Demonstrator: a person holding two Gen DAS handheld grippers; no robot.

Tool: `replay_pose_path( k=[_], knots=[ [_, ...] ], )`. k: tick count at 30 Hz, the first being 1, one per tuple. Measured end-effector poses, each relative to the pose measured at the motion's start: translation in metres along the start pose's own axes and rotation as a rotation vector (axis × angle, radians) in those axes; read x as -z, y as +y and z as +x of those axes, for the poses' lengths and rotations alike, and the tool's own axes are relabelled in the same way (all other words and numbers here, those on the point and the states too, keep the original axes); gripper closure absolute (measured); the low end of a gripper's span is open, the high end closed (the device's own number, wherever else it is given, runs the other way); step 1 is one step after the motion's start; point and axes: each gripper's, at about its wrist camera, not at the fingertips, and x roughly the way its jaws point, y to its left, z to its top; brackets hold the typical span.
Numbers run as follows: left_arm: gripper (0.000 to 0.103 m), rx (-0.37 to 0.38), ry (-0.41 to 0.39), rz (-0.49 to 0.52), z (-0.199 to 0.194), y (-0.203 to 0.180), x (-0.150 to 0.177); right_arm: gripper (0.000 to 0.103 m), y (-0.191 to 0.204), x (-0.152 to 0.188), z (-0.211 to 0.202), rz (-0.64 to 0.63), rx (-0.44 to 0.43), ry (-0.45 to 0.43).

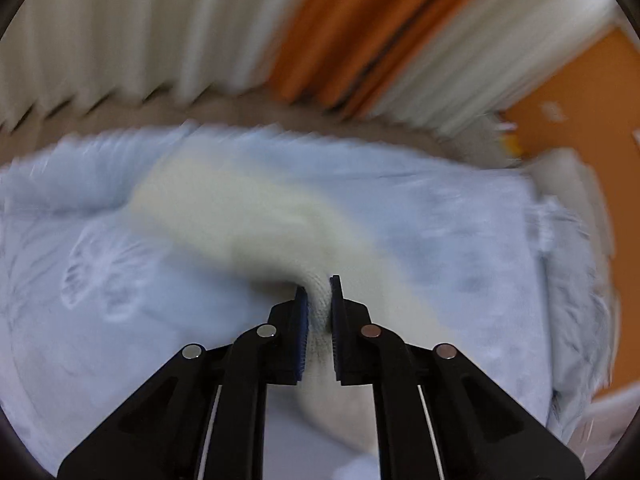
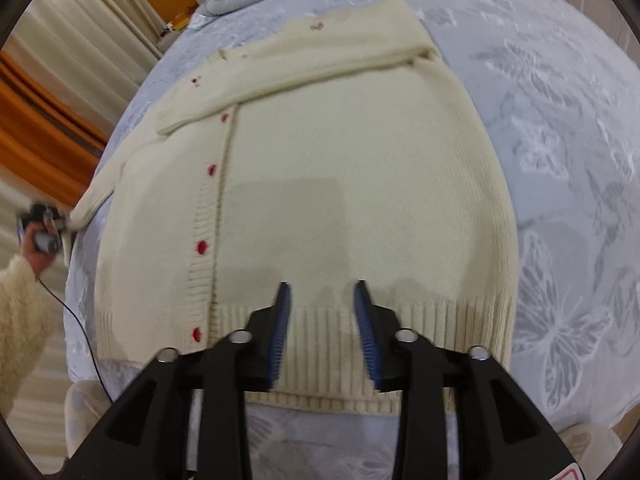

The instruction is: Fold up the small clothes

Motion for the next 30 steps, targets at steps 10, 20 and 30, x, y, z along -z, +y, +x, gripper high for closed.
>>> replay_pose_path(
  k=[10, 20, 30],
  knots=[
    [0.084, 0.574, 0.263, 0.585, -0.103, -0.227, 0.224, 0.063, -0.004, -0.015, 0.003, 0.013, 0.000, -0.041],
    [0.036, 0.353, 0.352, 0.594, -0.079, -0.133, 0.289, 0.048, 0.010, -0.103, 0.025, -0.074, -0.058, -0.093],
    [0.039, 0.248, 0.384, 0.135, -0.003, -0.108, 0.201, 0.046, -0.010, -0.223, 0.112, 0.156, -0.038, -0.066]
  ],
)
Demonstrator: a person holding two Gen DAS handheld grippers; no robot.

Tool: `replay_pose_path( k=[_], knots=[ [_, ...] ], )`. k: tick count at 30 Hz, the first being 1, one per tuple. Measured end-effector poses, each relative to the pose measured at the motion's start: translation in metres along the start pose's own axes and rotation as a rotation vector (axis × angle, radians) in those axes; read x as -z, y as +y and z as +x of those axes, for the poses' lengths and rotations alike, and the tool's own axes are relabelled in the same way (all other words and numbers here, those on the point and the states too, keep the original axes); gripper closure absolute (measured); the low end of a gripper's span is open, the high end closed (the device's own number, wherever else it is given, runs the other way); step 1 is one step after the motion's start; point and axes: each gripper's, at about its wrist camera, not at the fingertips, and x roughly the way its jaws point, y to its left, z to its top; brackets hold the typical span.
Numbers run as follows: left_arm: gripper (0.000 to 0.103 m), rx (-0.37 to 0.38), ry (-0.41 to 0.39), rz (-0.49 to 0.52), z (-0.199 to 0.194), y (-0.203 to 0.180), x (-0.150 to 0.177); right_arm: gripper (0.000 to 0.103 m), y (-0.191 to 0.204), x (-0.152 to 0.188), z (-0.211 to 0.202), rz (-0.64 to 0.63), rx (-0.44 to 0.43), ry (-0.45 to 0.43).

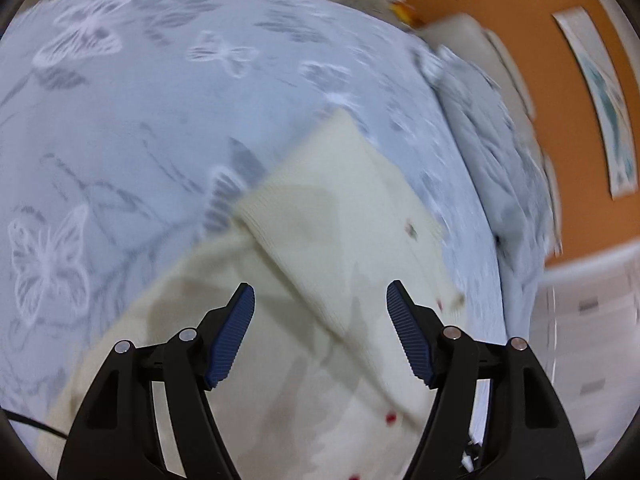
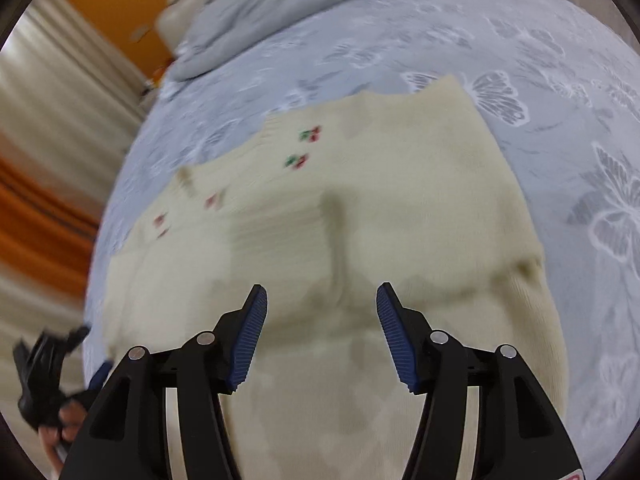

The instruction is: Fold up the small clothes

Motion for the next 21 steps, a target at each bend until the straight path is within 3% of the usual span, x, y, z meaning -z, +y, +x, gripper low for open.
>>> replay_pose_path(
  k=[1, 2, 3, 4, 6, 8, 10, 12, 15, 19, 21],
  knots=[
    [0.042, -0.008, -0.005, -0.012, 0.005, 0.002, -0.004, 0.054, 0.001, -0.004, 0.014, 0.007, -0.010, 0.037],
    [0.054, -0.022, -0.003, -0.016, 0.008, 0.004, -0.006, 0.085, 0.002, -0.004, 0.021, 0.014, -0.023, 0.061],
    [0.078, -0.031, 0.004, -0.012, 0.011, 0.005, -0.007, 0.093, 0.006, -0.005, 0.027, 0.010, -0.013, 0.082],
    [0.093, -0.041, 0.018, -0.002, 0.016, 0.004, -0.009, 0.095, 0.011, -0.007, 0.023, -0.006, -0.011, 0.064],
    [0.096, -0.055, -0.013, 0.048, 0.015, -0.004, -0.013, 0.097, 0.025, -0.018, -0.007, -0.048, -0.098, -0.047],
    [0.096, -0.013, -0.122, 0.121, -0.008, -0.018, -0.017, 0.098, 0.036, -0.028, -0.056, -0.070, -0.195, -0.184],
    [0.096, 0.004, -0.166, 0.140, -0.015, -0.025, -0.019, 0.098, 0.037, -0.028, -0.082, -0.111, -0.194, -0.278],
    [0.095, -0.023, -0.118, 0.162, 0.002, -0.022, -0.014, 0.098, 0.025, -0.025, -0.059, -0.127, -0.108, -0.227],
    [0.095, -0.152, -0.040, 0.211, 0.038, -0.008, 0.003, 0.101, -0.008, -0.007, 0.026, -0.121, 0.066, 0.017],
    [0.093, -0.122, -0.069, 0.219, 0.040, 0.000, 0.006, 0.101, -0.014, -0.007, 0.019, -0.079, 0.018, -0.016],
    [0.093, -0.108, -0.065, 0.229, 0.042, 0.002, 0.002, 0.100, -0.009, -0.008, 0.001, -0.092, 0.083, -0.079]
  ],
)
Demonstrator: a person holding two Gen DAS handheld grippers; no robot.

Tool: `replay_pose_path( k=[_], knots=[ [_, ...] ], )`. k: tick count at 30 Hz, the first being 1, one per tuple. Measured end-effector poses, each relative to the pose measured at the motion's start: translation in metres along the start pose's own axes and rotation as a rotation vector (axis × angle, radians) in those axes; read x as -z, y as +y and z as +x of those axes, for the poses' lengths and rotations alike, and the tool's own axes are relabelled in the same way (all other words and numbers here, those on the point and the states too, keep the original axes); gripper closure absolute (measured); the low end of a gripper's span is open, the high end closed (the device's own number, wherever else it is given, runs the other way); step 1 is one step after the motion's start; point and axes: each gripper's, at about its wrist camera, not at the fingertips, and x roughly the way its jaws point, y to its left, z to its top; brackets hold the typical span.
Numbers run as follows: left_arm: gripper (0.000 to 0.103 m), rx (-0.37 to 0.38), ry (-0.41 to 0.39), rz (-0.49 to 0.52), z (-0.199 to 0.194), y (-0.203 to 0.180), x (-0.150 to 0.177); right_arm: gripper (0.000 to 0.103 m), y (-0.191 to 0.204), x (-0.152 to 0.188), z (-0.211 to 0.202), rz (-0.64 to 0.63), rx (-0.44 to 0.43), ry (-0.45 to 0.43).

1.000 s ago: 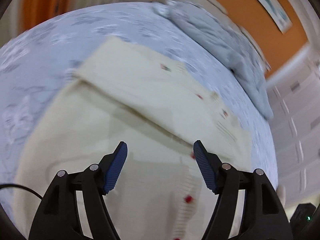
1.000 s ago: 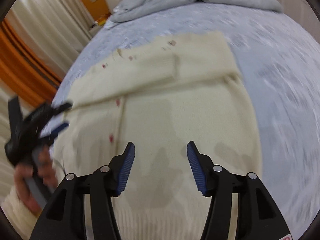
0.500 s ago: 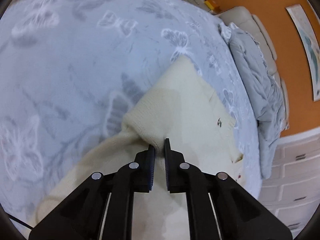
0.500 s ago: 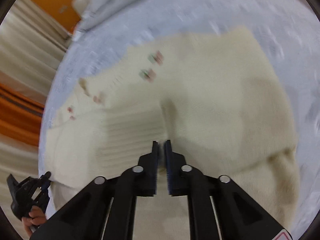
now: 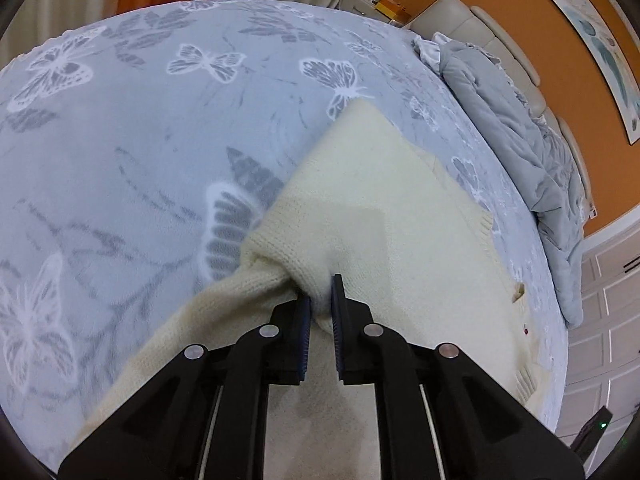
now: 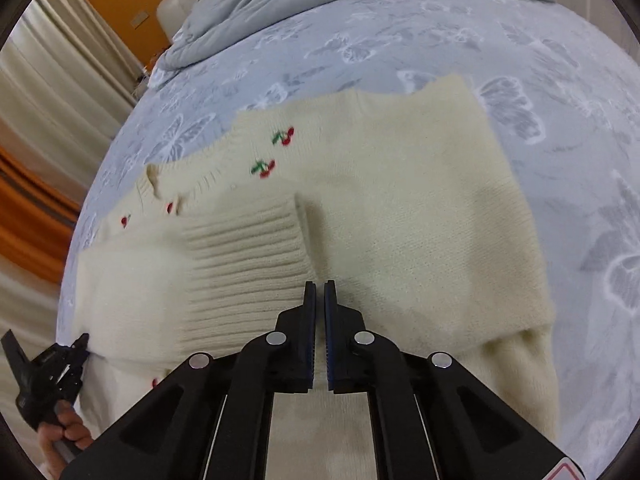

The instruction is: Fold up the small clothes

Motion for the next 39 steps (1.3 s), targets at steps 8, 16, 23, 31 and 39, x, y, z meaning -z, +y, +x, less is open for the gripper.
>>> replay_pose_path(
  k=[8, 16, 23, 31, 39],
  knots=[
    [0.092, 0.002, -0.054, 0.107, 0.000, -0.001, 0.012, 0.092, 0.094, -0.012, 0.002, -0.144, -0.229, 0.012],
    [0.092, -0.003, -0.025, 0.163, 0.002, -0.001, 0.008, 0.103, 0.031, -0.043, 0.057, 0.059, -0.061, 0.048],
    [0.092, 0.008, -0.058, 0.155, 0.001, 0.001, 0.013, 0.082, 0.014, -0.012, 0.008, -0.002, -0.156, 0.028],
    [0.092, 0.016, -0.027, 0.119, -0.001, 0.001, 0.007, 0.096, 0.013, 0.008, 0.008, 0.036, -0.144, 0.004],
    [0.091, -0.042, 0.010, 0.139, -0.001, -0.009, 0.002, 0.101, -0.035, 0.008, 0.005, 0.129, -0.043, 0.067]
  ],
)
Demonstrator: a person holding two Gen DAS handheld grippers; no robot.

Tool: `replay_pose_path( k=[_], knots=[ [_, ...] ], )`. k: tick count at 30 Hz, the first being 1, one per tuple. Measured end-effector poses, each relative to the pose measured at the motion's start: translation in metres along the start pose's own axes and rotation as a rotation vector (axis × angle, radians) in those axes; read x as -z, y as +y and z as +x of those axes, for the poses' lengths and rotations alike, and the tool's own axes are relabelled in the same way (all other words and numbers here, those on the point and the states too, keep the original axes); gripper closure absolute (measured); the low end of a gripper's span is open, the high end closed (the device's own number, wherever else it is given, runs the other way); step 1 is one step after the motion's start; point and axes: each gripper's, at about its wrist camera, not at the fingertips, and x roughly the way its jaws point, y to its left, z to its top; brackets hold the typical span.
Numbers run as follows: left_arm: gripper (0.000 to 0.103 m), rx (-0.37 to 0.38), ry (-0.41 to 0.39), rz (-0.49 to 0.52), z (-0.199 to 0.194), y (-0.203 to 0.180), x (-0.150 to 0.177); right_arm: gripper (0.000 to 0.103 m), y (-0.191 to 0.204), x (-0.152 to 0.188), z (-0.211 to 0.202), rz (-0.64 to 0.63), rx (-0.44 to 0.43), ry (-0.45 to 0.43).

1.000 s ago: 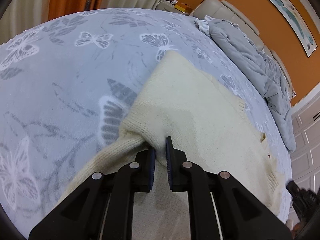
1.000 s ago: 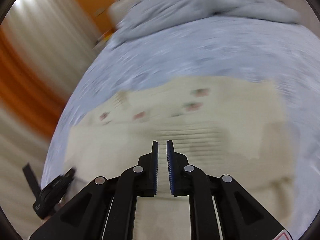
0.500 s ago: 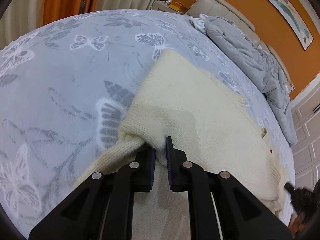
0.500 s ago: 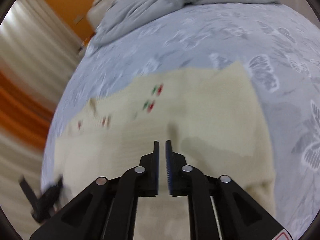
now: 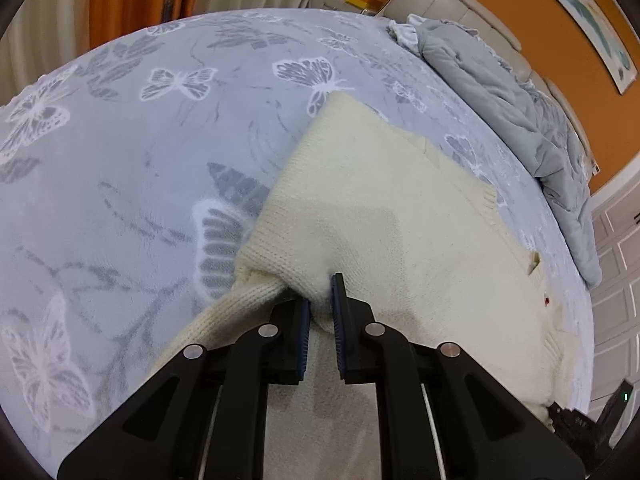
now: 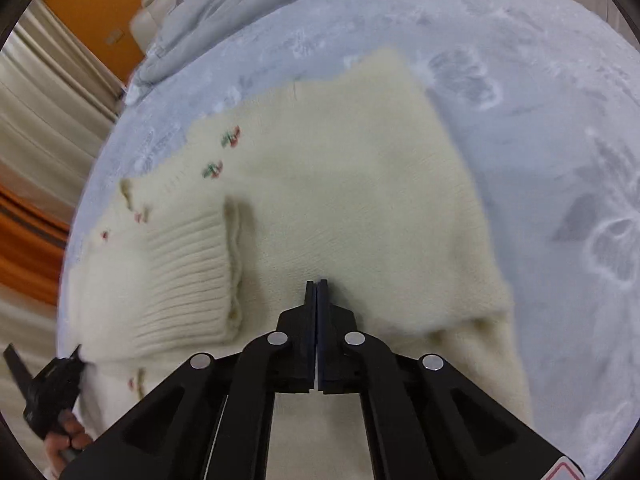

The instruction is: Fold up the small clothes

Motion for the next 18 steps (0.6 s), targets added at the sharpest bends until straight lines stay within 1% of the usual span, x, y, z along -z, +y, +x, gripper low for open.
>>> replay_pose_path(
  k=[1, 2, 3, 4, 5, 7, 9, 10, 11, 12, 15, 16, 18],
  knots=[
    [0.086, -0.001, 0.019, -0.013, -0.005, 0.000, -0.003, 0.092, 0.002, 0.002, -0.018, 0.003, -0.030, -0.021],
    [0.082, -0.011, 0.029, -0.020, -0.011, 0.001, -0.005, 0.092, 0.004, 0.007, -0.035, -0.011, -0.041, -0.041],
    [0.071, -0.028, 0.024, -0.016, -0.025, 0.002, -0.005, 0.092, 0.004, 0.014, -0.052, -0.037, -0.039, -0.061],
    [0.062, -0.021, 0.010, -0.005, -0.037, 0.004, -0.003, 0.084, 0.005, 0.022, -0.068, -0.064, -0.027, -0.073],
    [0.058, -0.012, -0.003, 0.012, -0.051, 0.007, 0.001, 0.063, -0.003, 0.039, -0.091, -0.093, -0.004, -0.084],
    [0.037, -0.012, -0.007, 0.063, -0.083, 0.020, 0.013, 0.035, -0.019, 0.068, -0.119, -0.112, 0.027, -0.095],
    [0.030, 0.004, 0.017, 0.098, -0.114, 0.041, 0.034, 0.034, -0.042, 0.107, -0.144, -0.123, 0.048, -0.064],
    [0.027, 0.009, 0.034, 0.106, -0.124, 0.050, 0.042, 0.032, -0.053, 0.122, -0.153, -0.119, 0.066, -0.037],
    [0.021, 0.012, 0.058, 0.114, -0.135, 0.060, 0.052, 0.030, -0.066, 0.146, -0.160, -0.104, 0.086, 0.005],
    [0.018, 0.007, 0.090, 0.117, -0.147, 0.073, 0.067, 0.030, -0.075, 0.162, -0.166, -0.089, 0.092, 0.036],
    [0.015, 0.002, 0.167, 0.104, -0.162, 0.096, 0.099, 0.030, -0.096, 0.209, -0.169, -0.026, 0.104, 0.128],
    [0.015, -0.013, 0.192, 0.103, -0.163, 0.104, 0.111, 0.030, -0.098, 0.216, -0.166, -0.006, 0.102, 0.139],
    [0.015, -0.063, 0.209, 0.091, -0.163, 0.115, 0.128, 0.030, -0.105, 0.236, -0.159, 0.051, 0.076, 0.175]
  ],
)
